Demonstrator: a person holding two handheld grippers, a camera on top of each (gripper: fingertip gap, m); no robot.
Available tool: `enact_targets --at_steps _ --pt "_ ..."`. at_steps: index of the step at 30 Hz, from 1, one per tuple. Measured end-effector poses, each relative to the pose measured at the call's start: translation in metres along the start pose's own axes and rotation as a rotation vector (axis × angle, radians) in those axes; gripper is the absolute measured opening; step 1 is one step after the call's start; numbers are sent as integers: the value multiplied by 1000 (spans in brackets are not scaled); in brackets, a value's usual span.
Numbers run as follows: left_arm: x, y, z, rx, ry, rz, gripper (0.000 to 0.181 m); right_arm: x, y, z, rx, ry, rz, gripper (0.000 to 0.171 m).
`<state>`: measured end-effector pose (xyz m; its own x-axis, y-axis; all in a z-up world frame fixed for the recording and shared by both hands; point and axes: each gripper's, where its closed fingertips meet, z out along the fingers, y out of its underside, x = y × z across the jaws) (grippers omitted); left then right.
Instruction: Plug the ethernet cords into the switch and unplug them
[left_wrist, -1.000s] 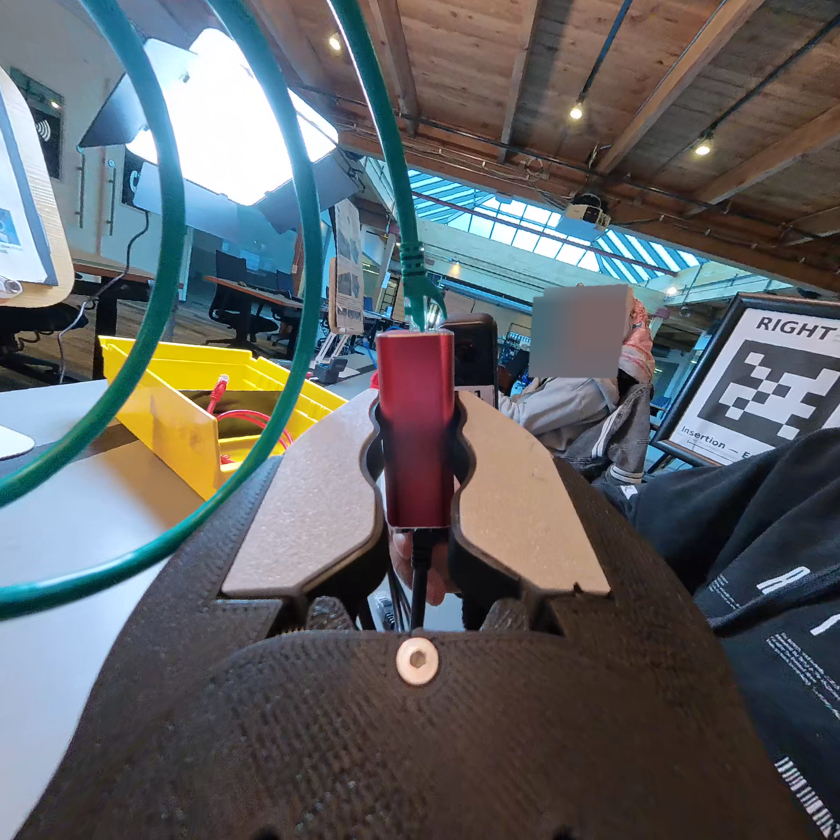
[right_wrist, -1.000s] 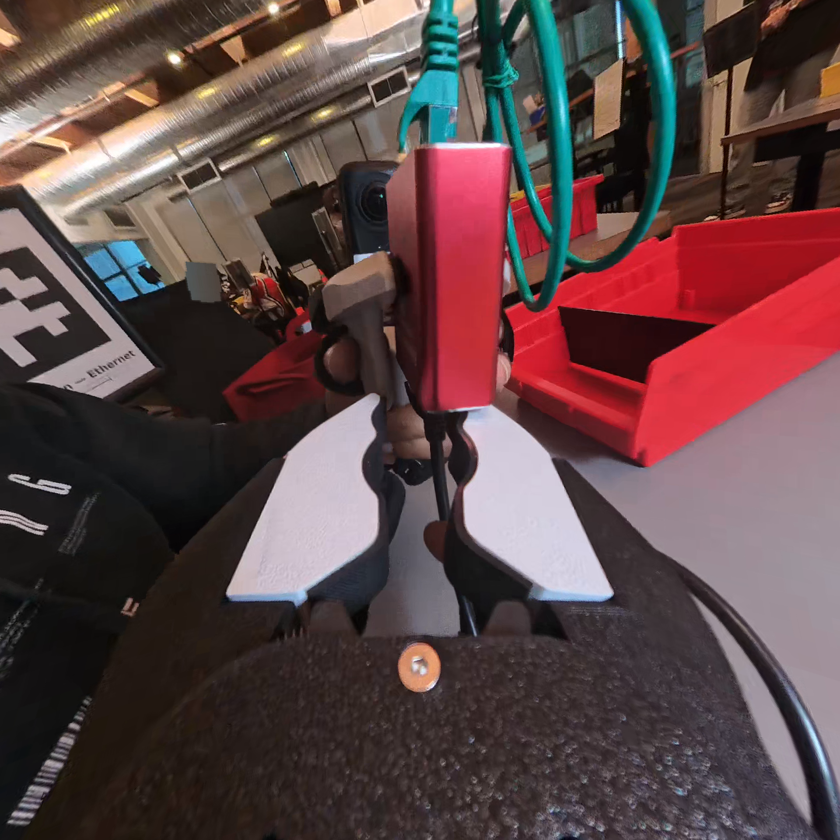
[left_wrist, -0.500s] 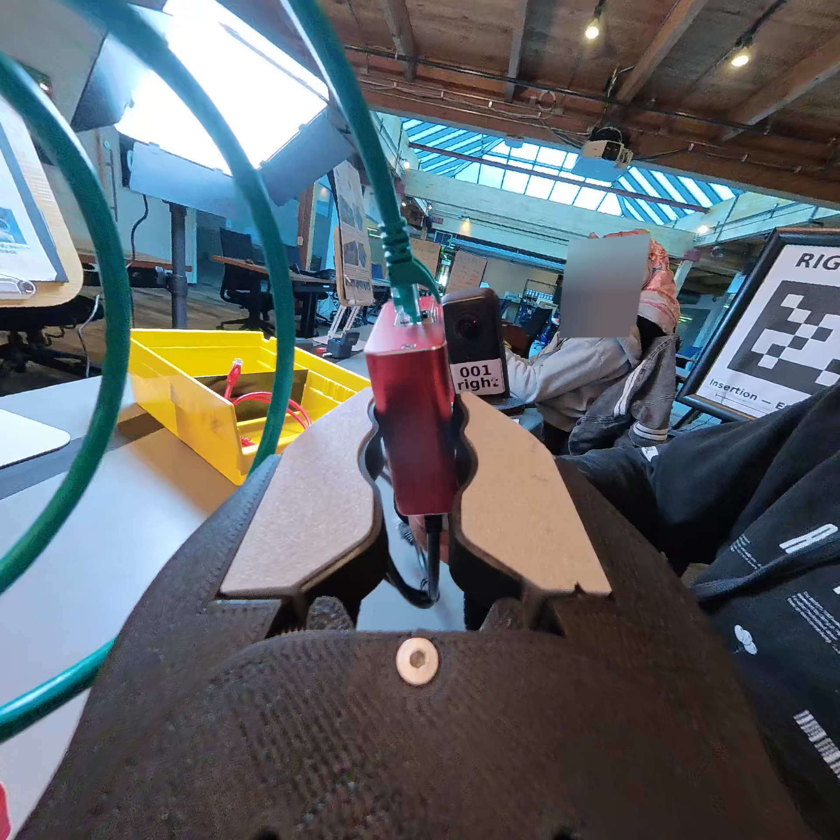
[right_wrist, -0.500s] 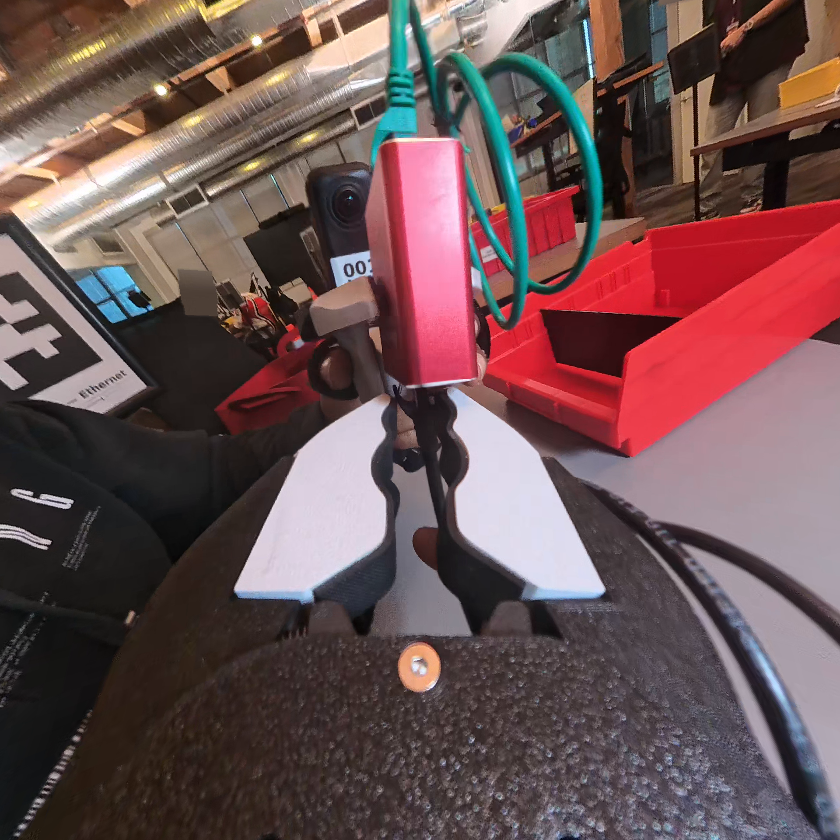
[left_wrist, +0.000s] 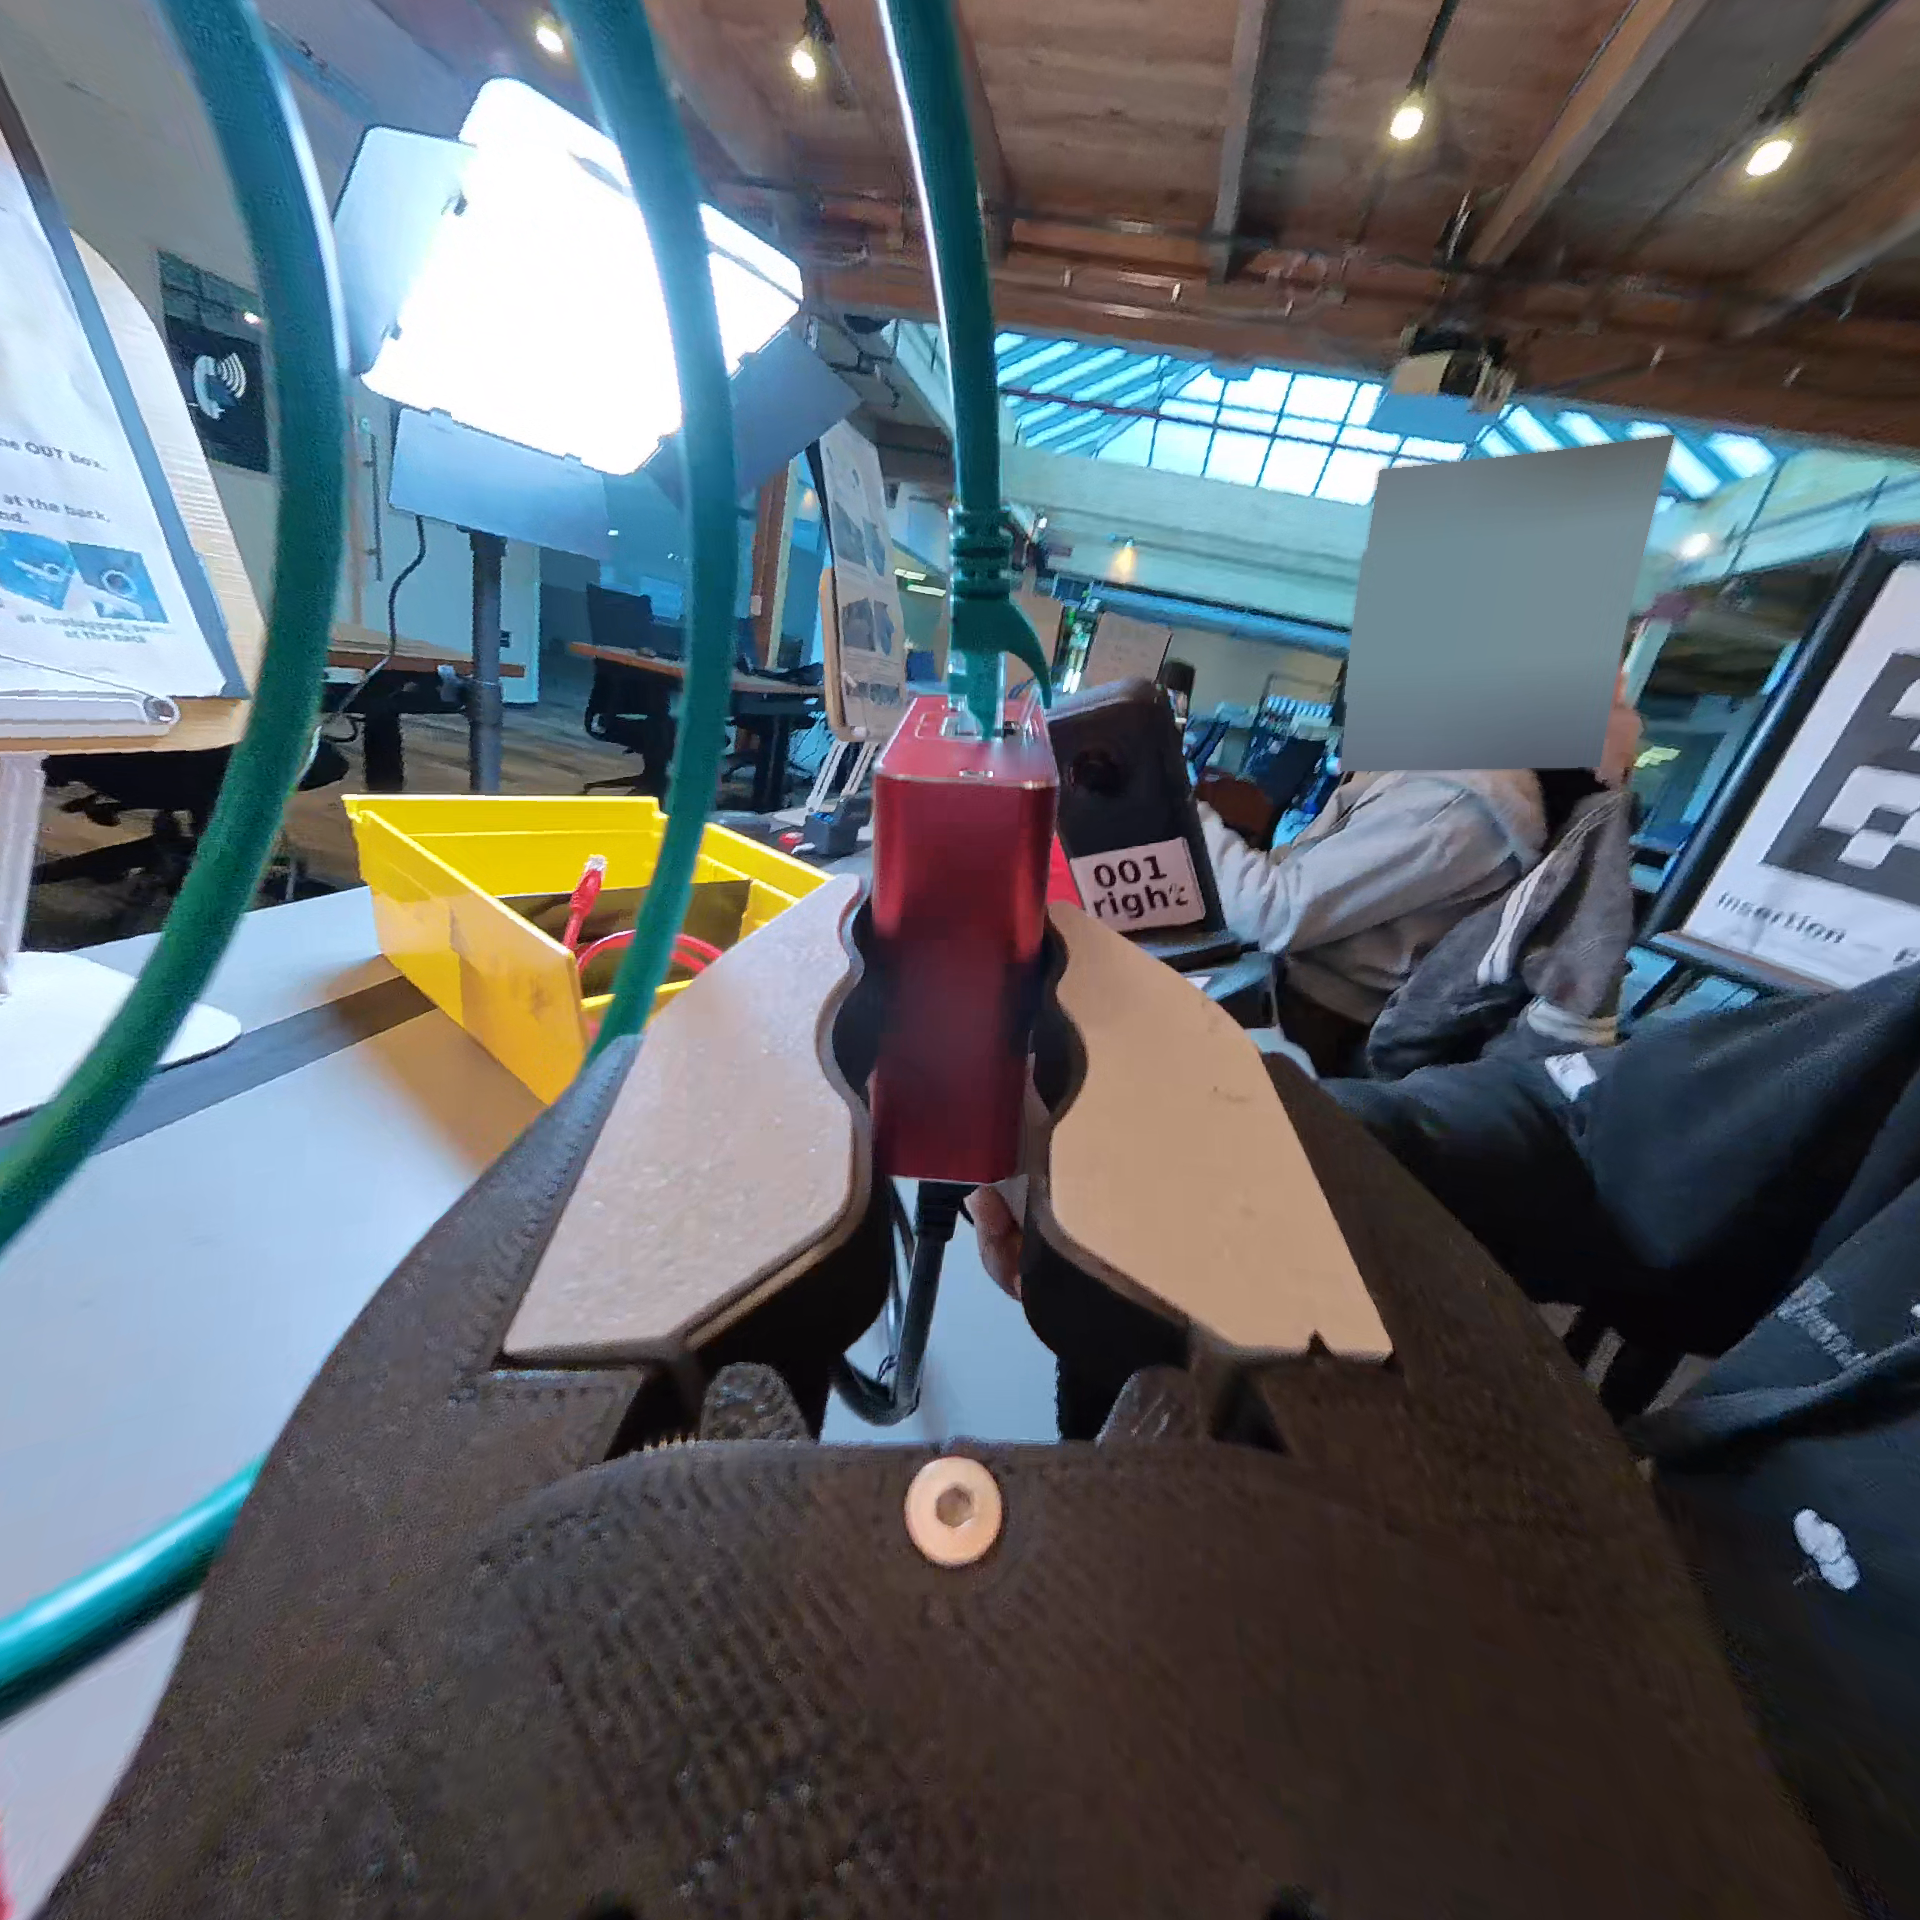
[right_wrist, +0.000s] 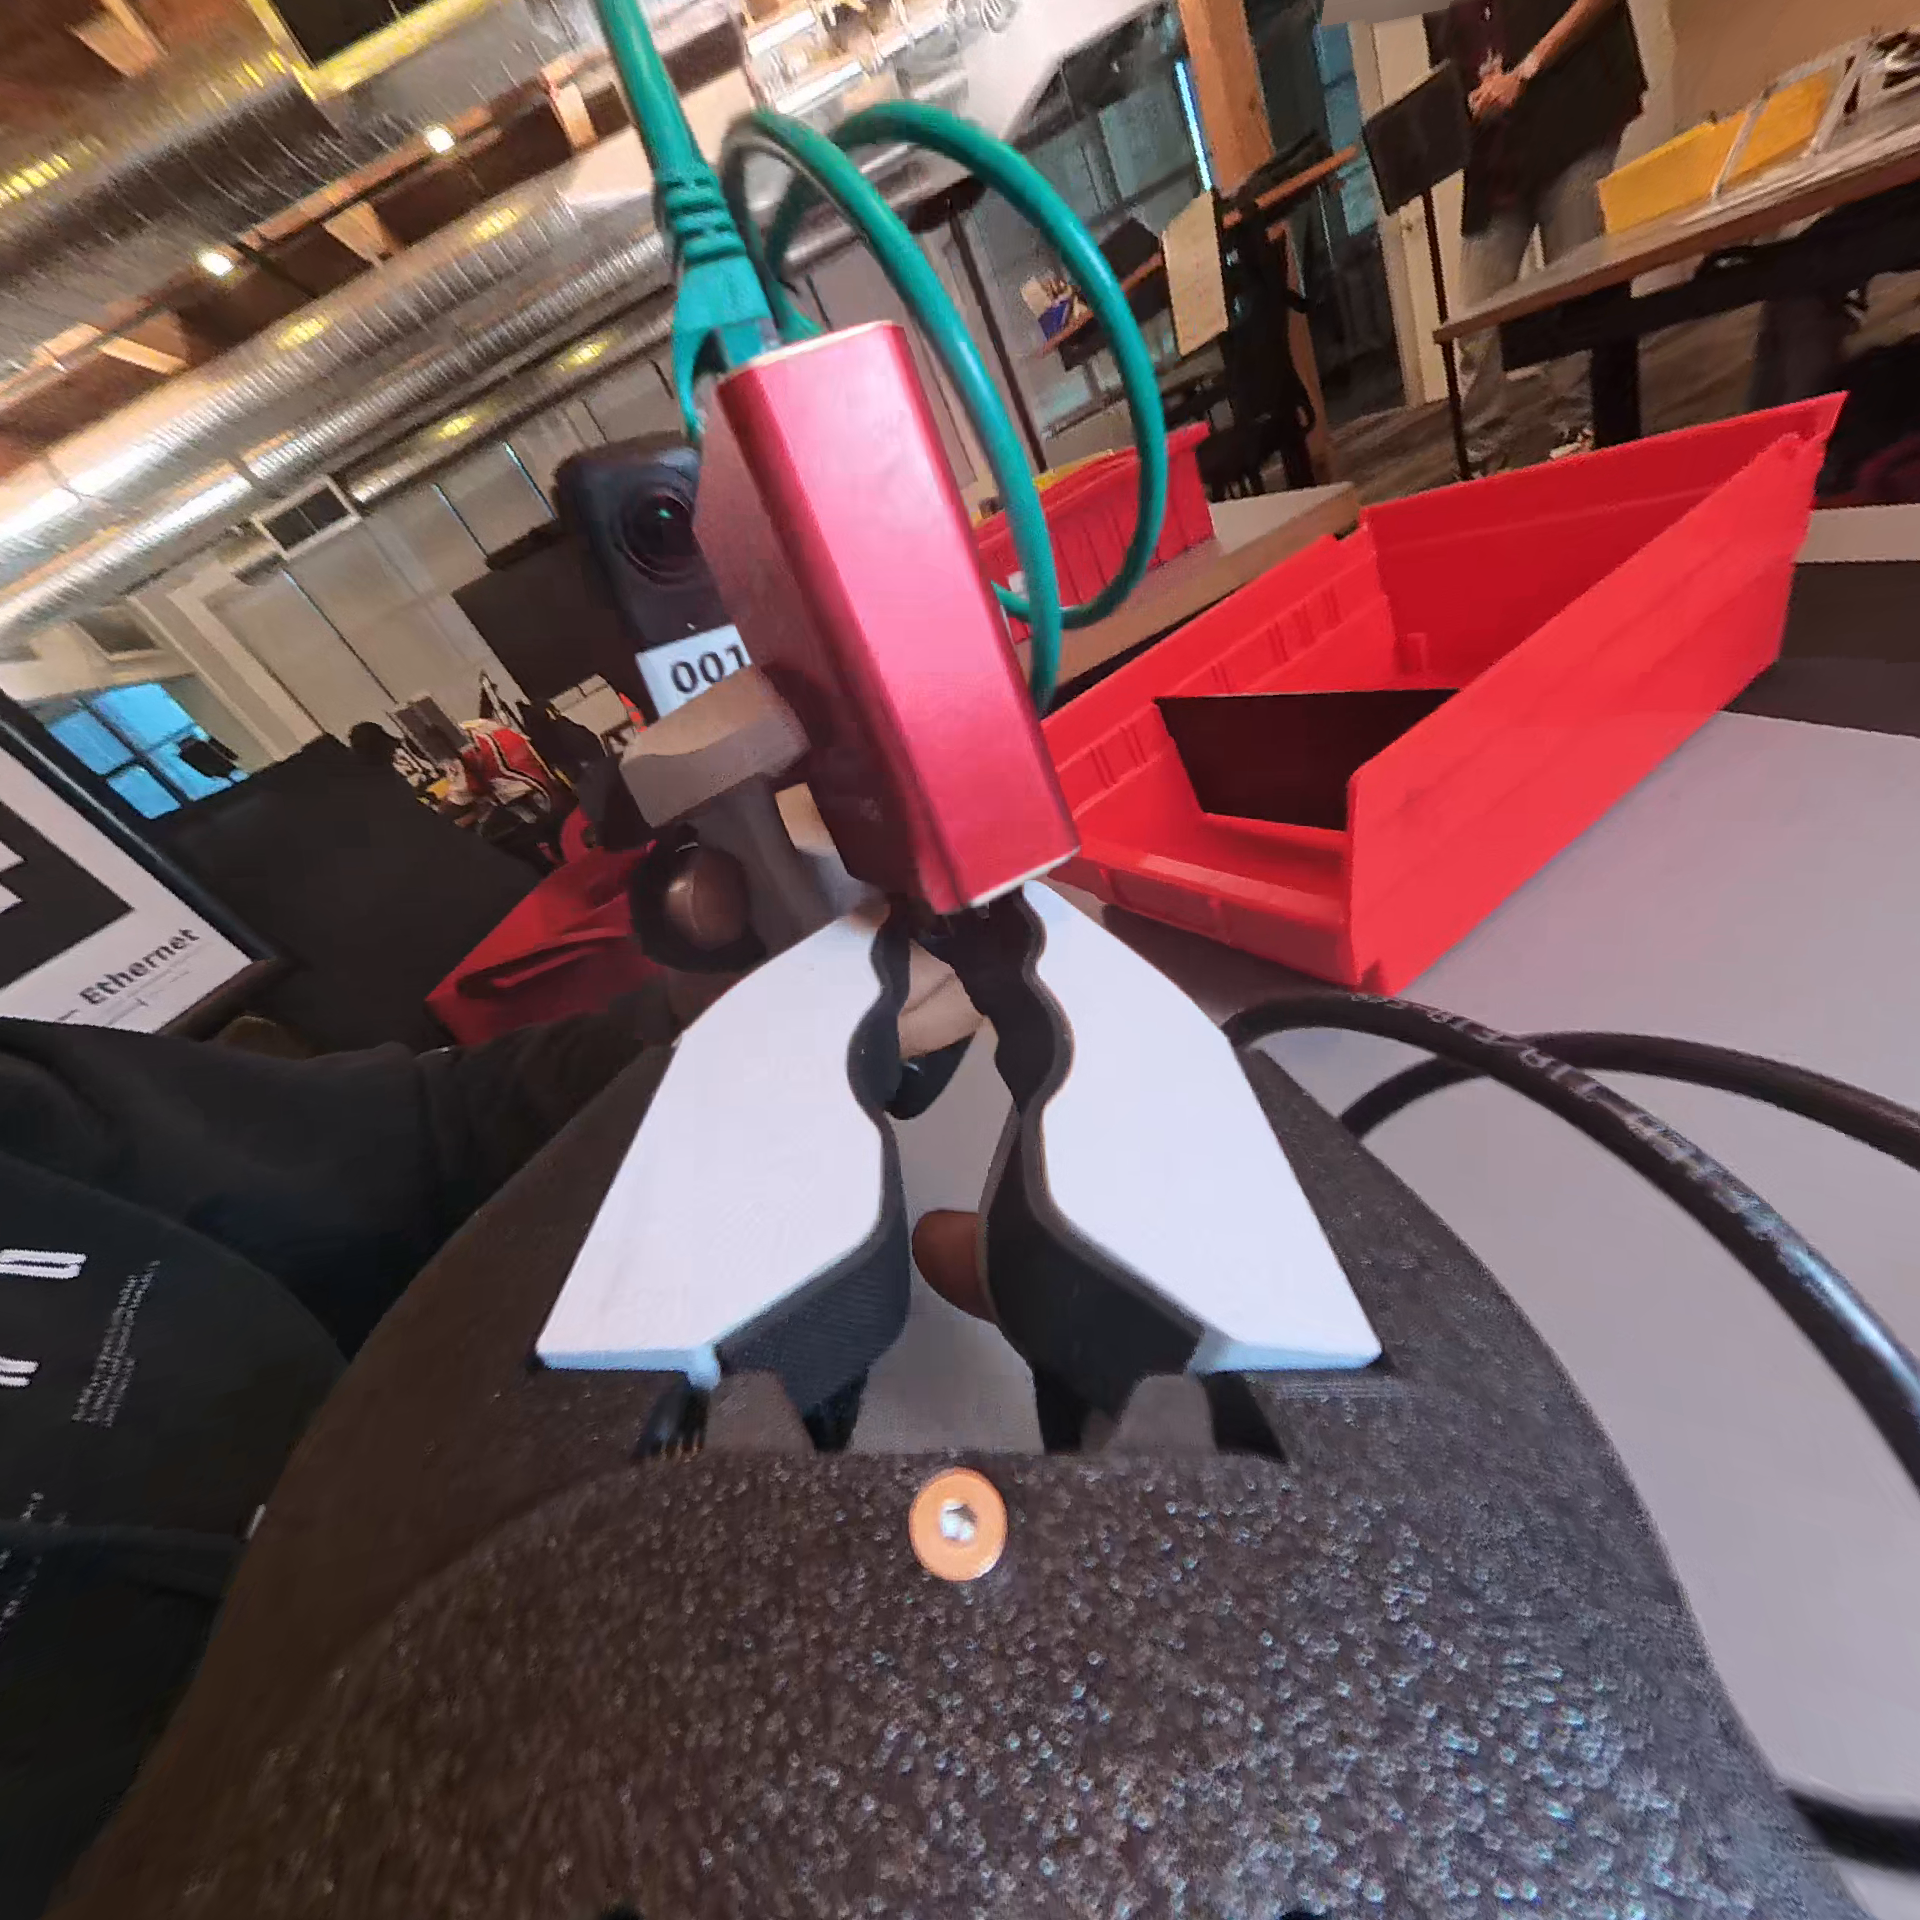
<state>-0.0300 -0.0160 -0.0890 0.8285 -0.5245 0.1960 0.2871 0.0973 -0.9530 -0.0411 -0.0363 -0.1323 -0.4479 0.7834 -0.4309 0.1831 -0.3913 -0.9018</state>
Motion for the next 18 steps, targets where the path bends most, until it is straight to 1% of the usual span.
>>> enact_targets --at_steps 3,5,9,13,15,16,18 --pt "0 4 0 -47 -23 78 27 3 5 2 -33 32 -49 15" --pt "-2 4 -1 -43 -21 70 27 3 5 3 -46 57 -85 15" --pt "1 6 0 -52 -18 103 27 3 8 4 -41 37 -51 15" --pt "4 6 1 -44 17 70 27 -1 9 2 -40 35 -88 15" --pt "6 1 0 10 50 -16 27 -4 7 1 -40 47 -171 15" --pt "7 -3 0 34 74 -59 26 -7 5 0 -32 35 -179 15" --pt "7 -2 2 33 74 -61 26 -7 5 0 -34 33 -167 15"
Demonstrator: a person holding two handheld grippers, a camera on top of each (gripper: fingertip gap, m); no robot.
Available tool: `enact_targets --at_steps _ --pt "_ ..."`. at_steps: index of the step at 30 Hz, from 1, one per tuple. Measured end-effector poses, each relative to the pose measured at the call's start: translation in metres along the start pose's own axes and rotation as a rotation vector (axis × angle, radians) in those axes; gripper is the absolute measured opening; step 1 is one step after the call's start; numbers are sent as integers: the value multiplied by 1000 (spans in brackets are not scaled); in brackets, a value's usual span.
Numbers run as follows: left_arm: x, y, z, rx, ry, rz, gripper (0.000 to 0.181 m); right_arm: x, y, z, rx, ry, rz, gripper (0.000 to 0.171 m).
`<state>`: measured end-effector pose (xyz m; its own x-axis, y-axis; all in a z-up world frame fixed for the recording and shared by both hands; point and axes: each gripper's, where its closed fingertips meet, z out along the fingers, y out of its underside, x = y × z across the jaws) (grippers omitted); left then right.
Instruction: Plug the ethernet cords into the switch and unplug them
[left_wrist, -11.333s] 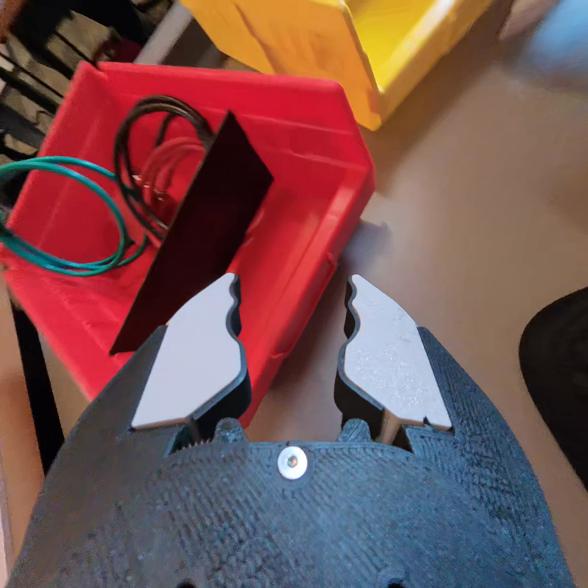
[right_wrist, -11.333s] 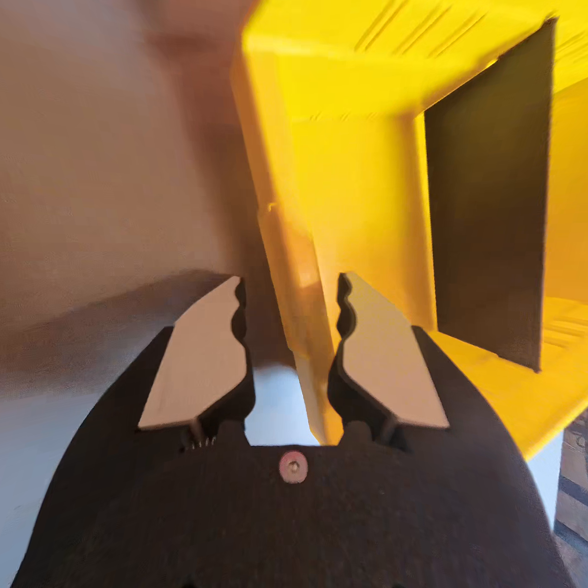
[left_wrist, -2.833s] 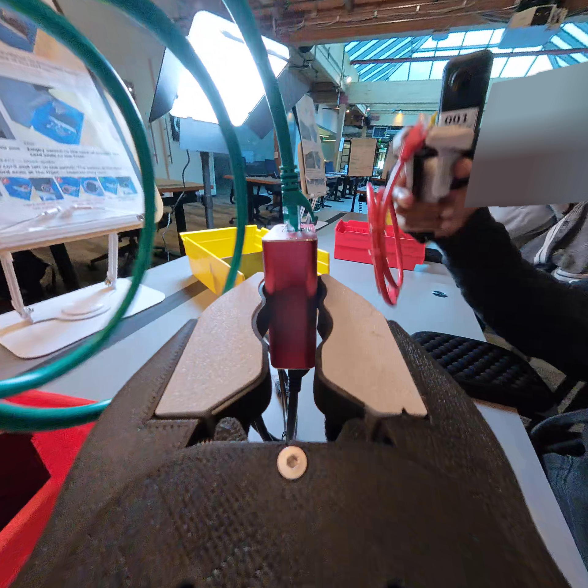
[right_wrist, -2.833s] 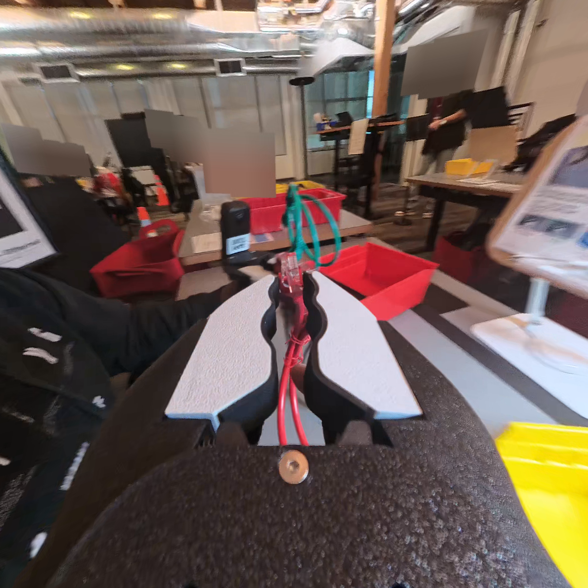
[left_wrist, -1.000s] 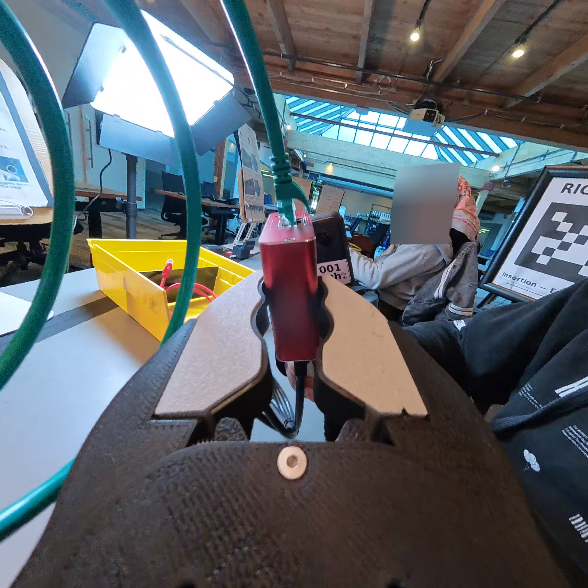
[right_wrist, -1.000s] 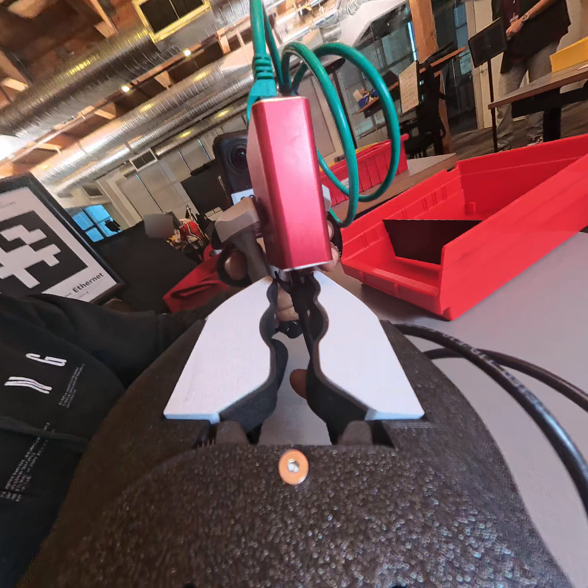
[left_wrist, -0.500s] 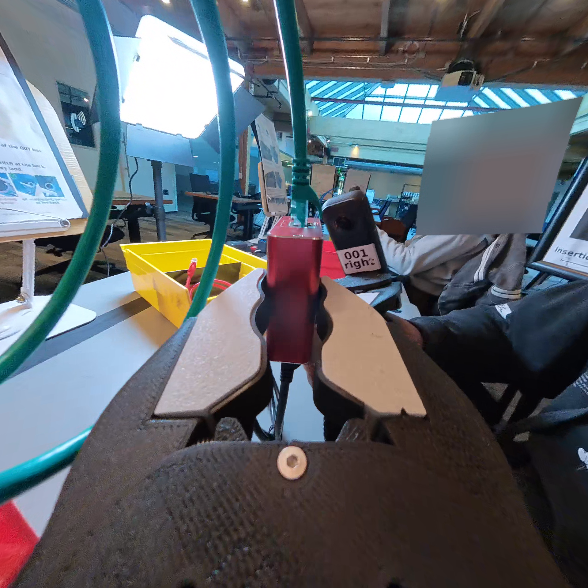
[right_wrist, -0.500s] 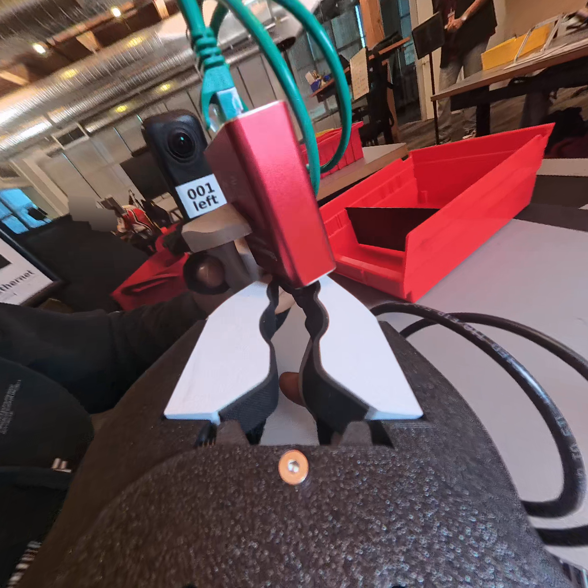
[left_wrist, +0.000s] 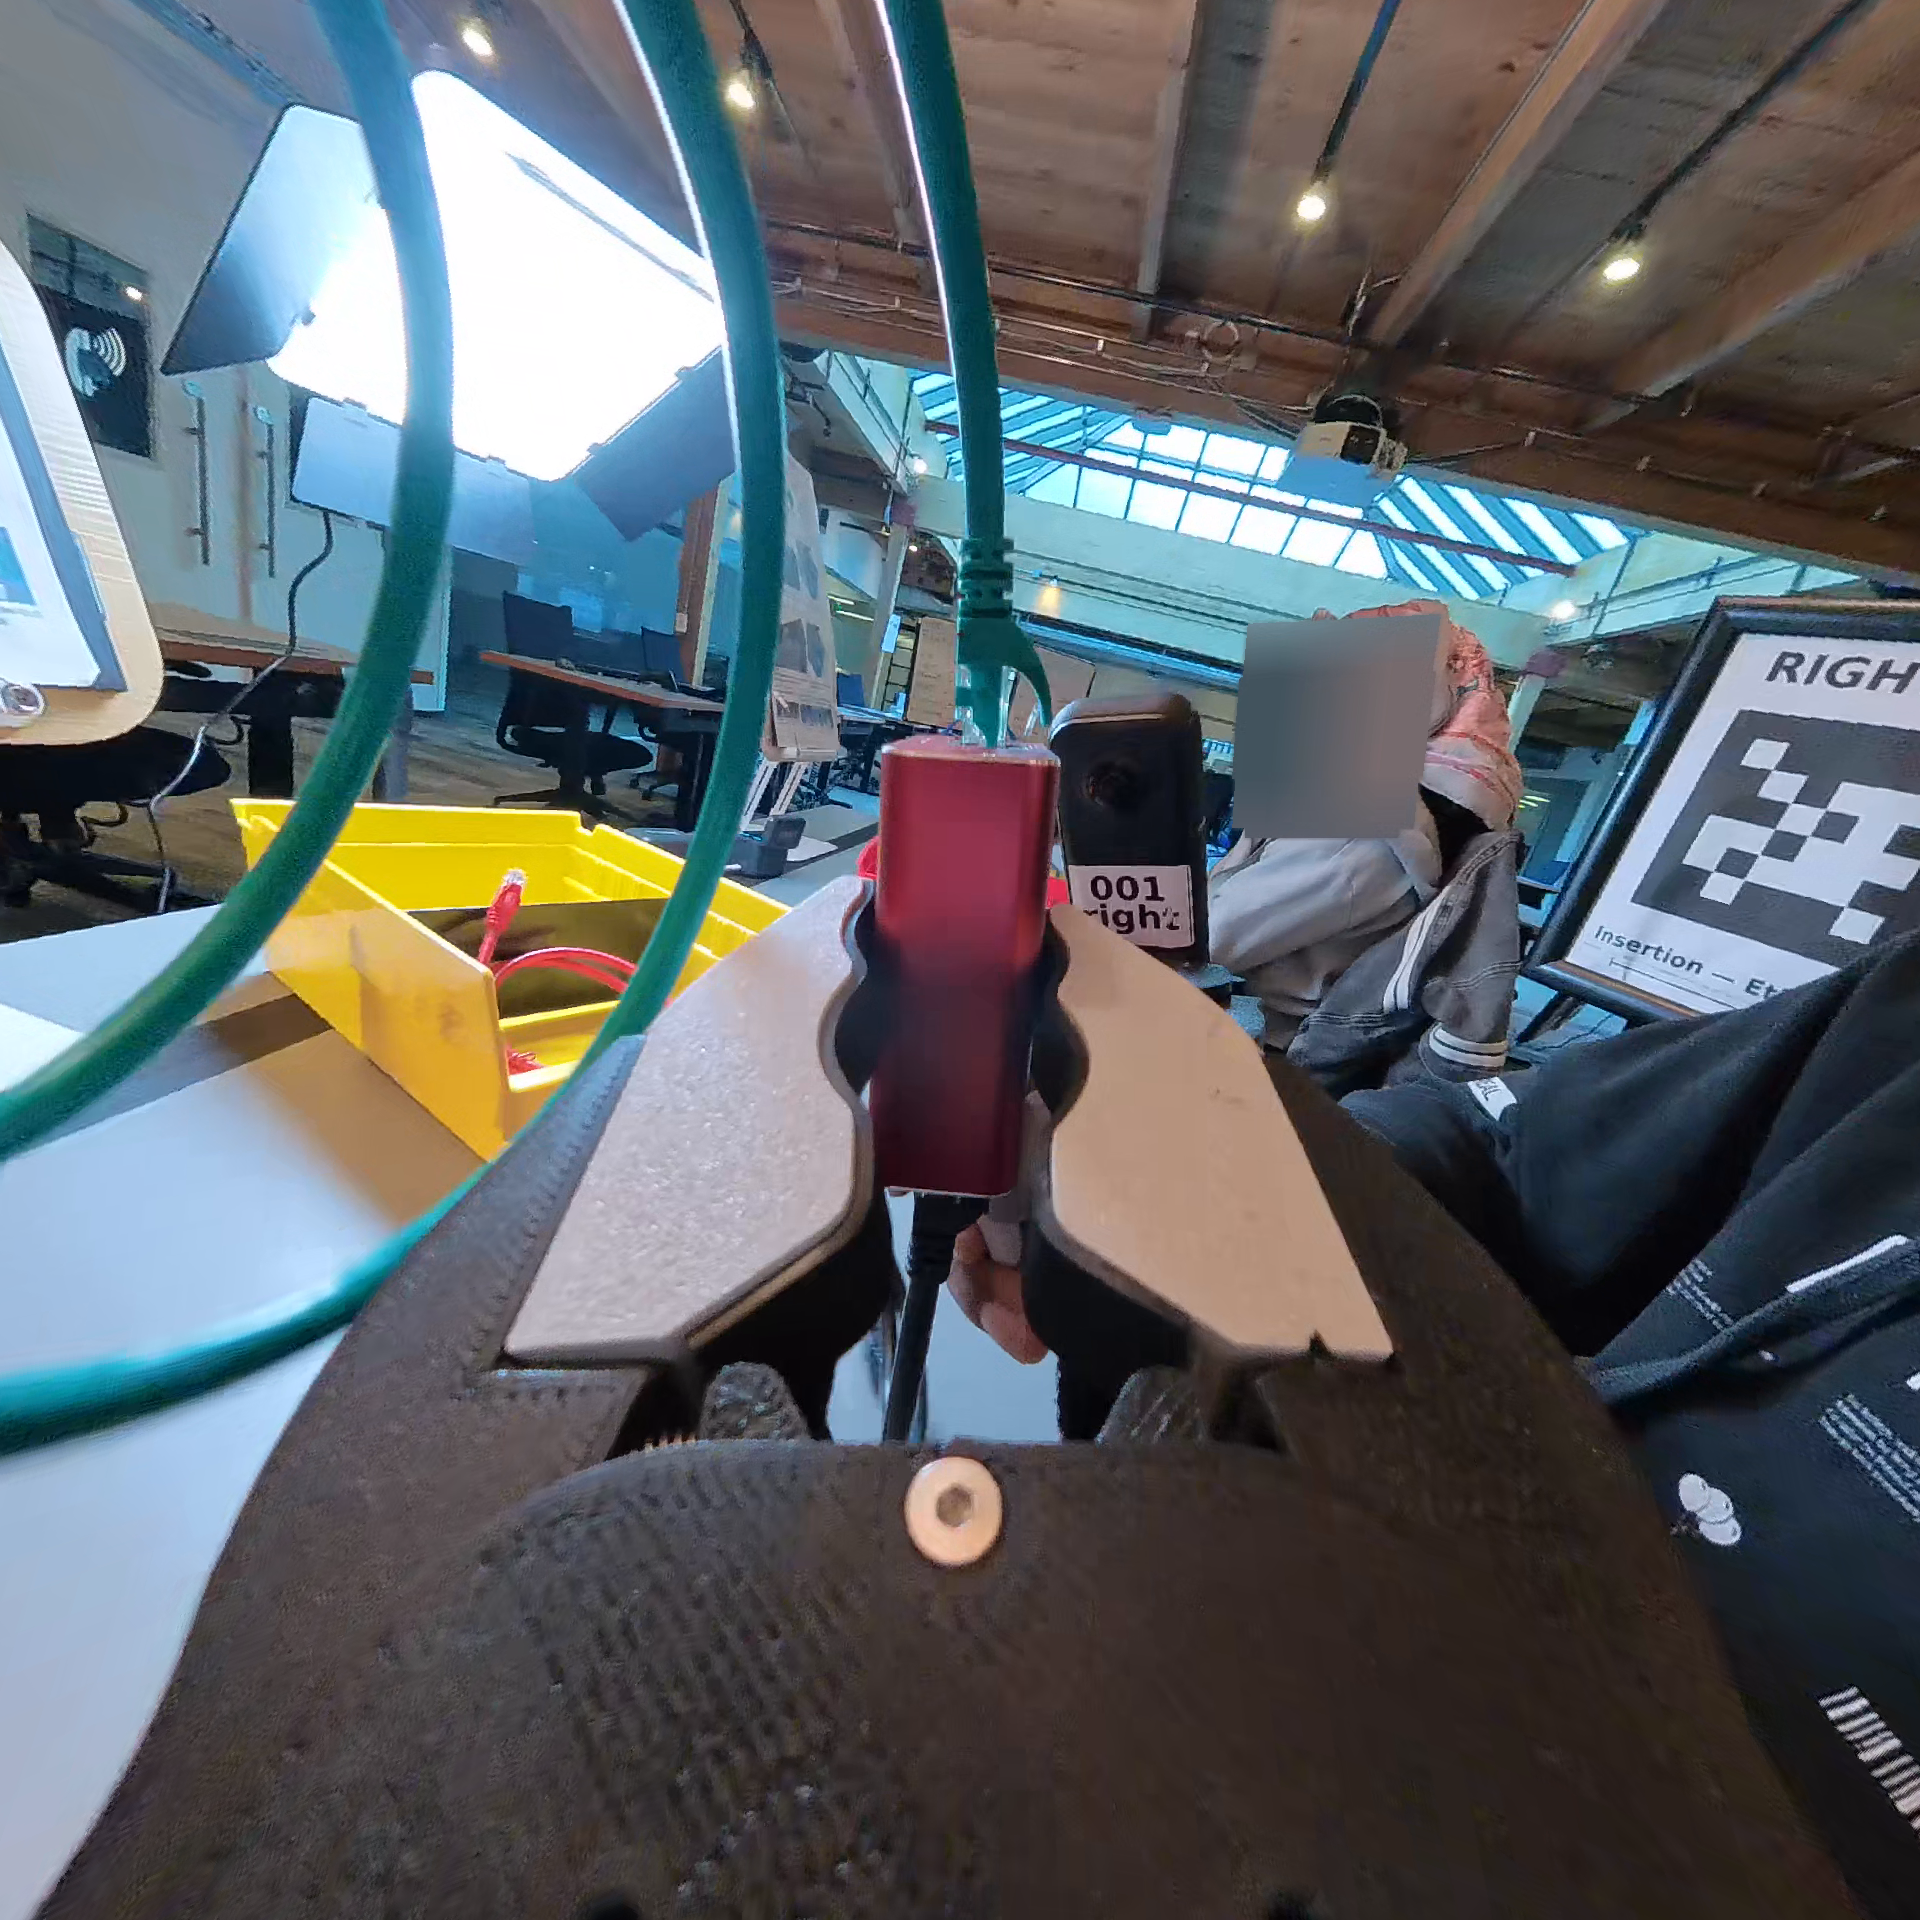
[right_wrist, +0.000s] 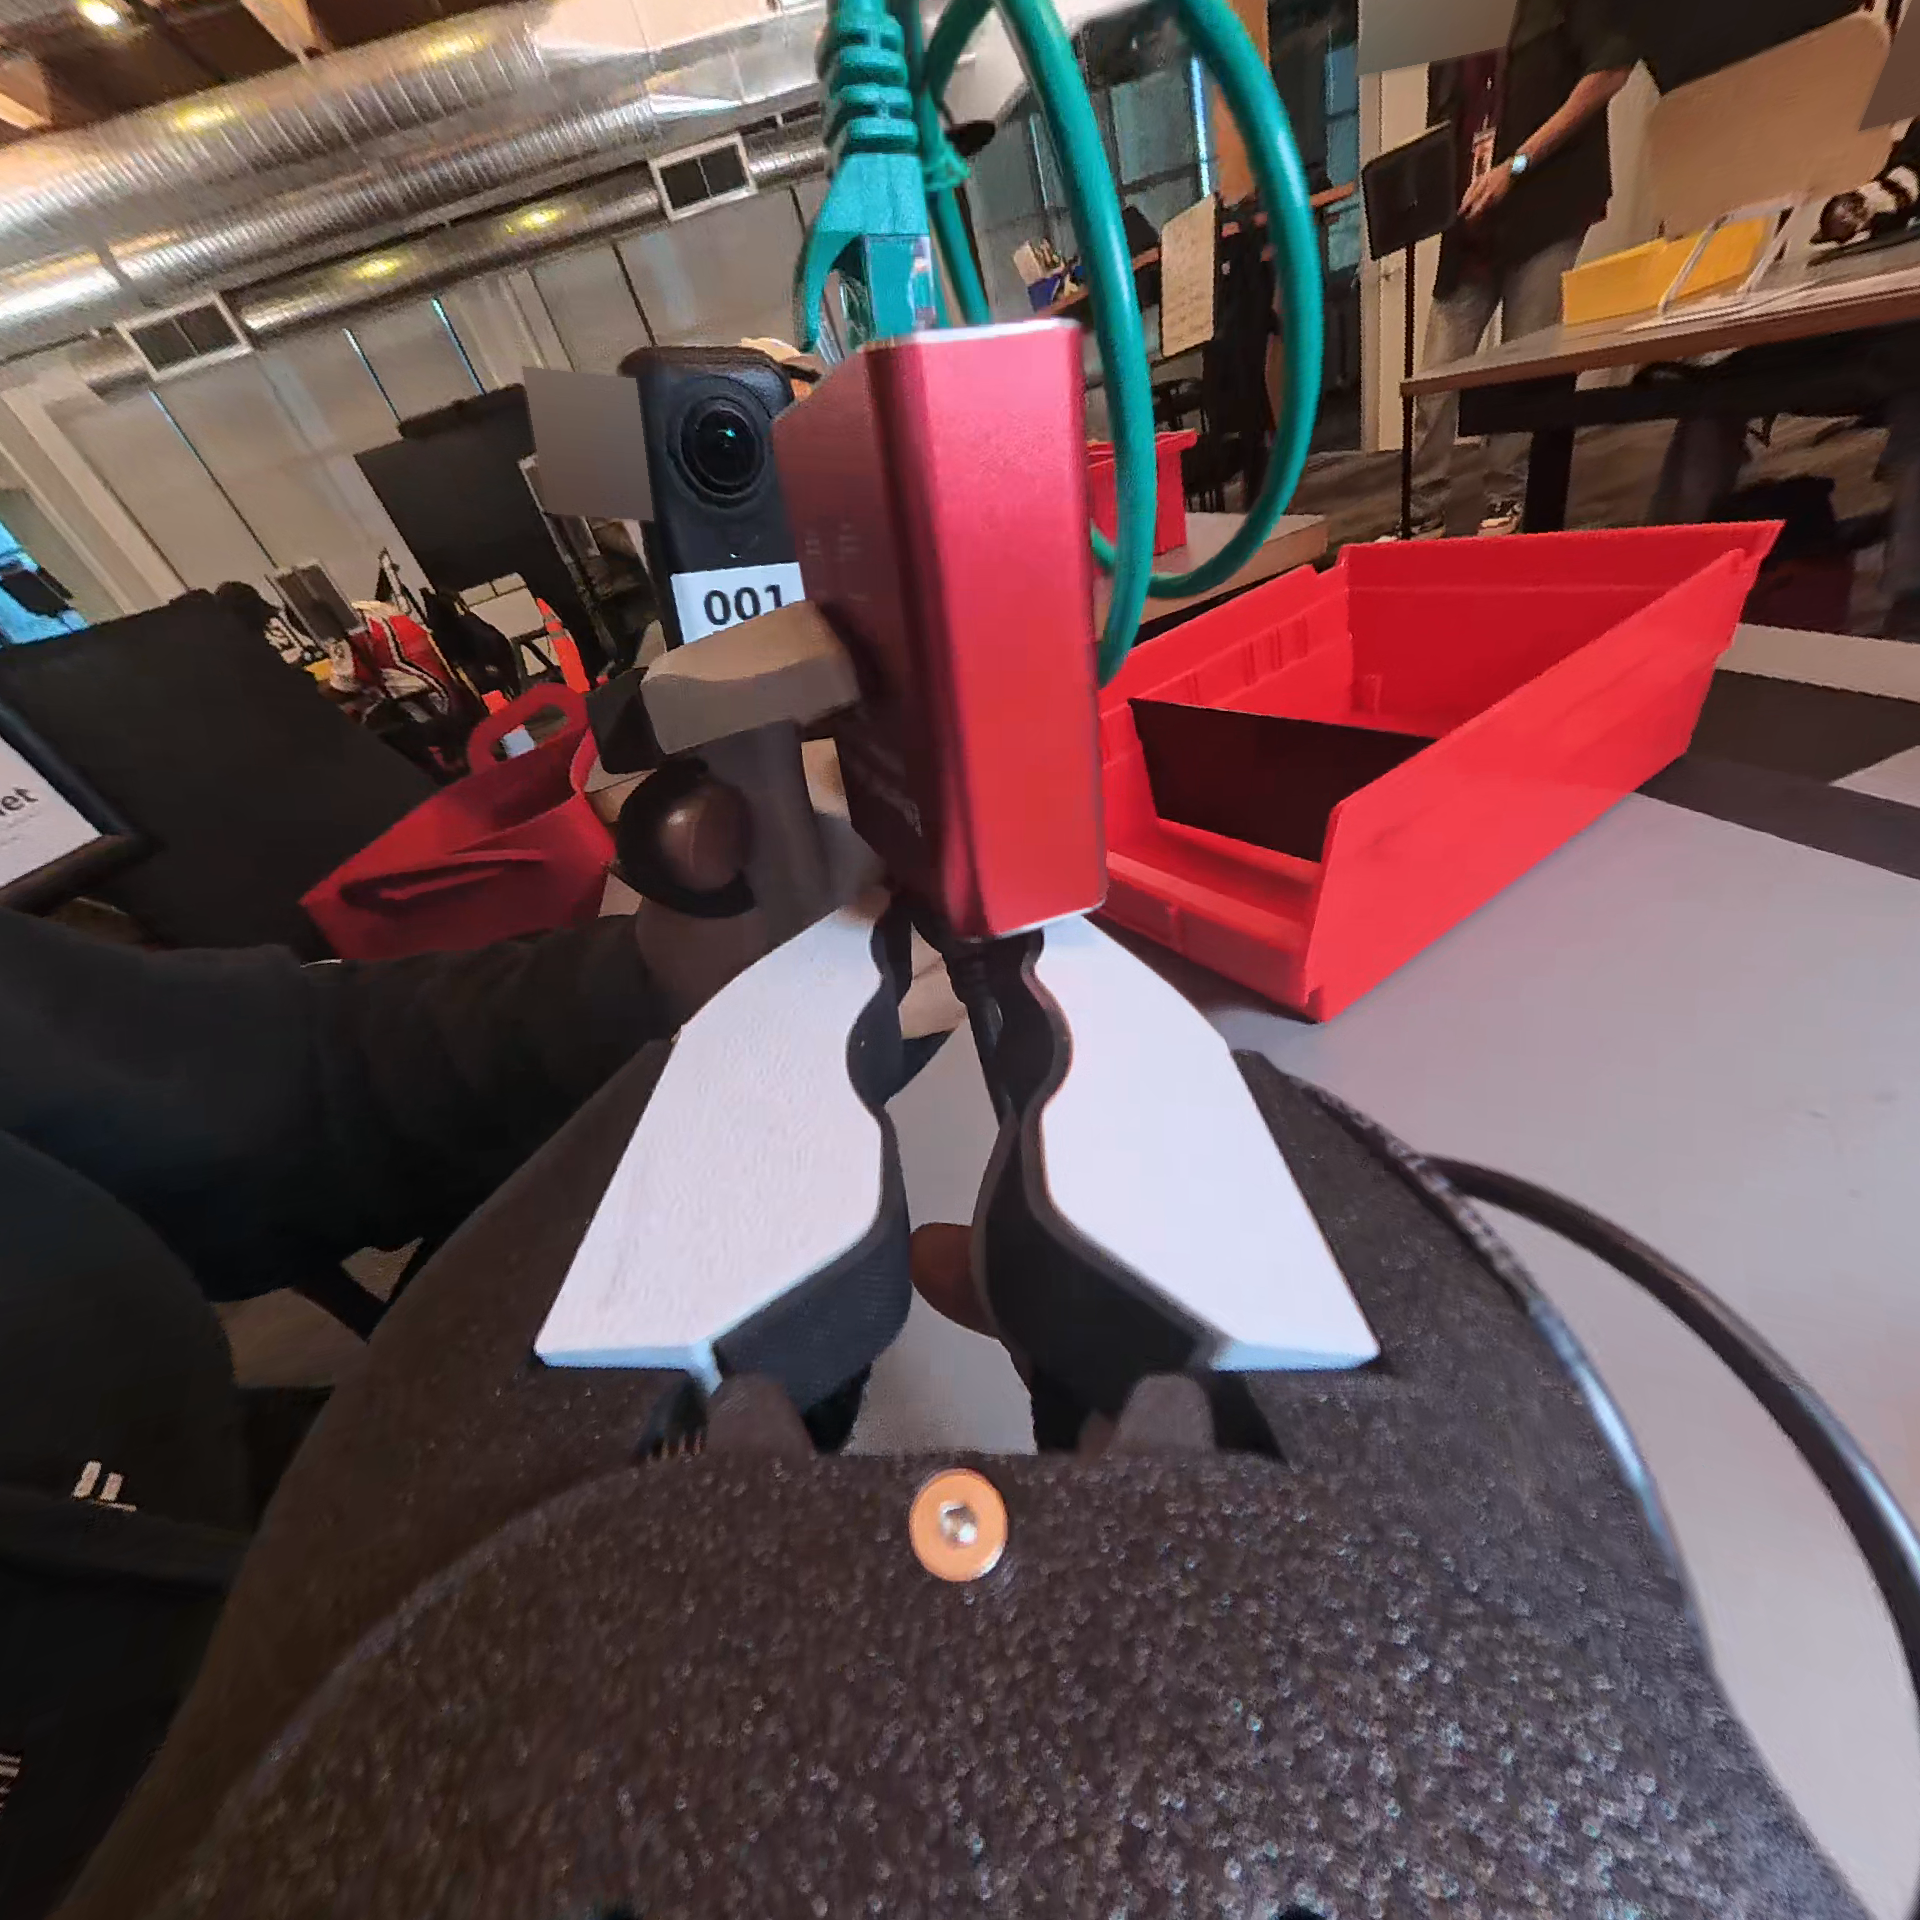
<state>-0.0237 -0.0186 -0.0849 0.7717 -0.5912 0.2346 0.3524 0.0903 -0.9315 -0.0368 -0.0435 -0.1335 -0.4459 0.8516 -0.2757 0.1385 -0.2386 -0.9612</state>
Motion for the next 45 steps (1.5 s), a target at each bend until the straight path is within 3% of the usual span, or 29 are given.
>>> enact_targets --at_steps 18,23,31,37,41,45 --pt "31 -11 4 40 52 195 27 -14 -17 -19 14 -18 50 14" --pt "36 -21 2 90 97 114 27 -28 -23 -19 12 -54 -132 15" --pt "26 -25 -2 150 102 -7 27 -27 -26 -11 63 -101 -113 15" --pt "27 -25 -1 159 87 37 27 -28 -28 -11 76 -190 71 15" --pt "21 -25 -2 168 50 17 27 -23 -29 -11 107 -177 148 13" --pt "18 -22 0 121 -6 47 30 -16 -25 -10 81 -84 75 12"
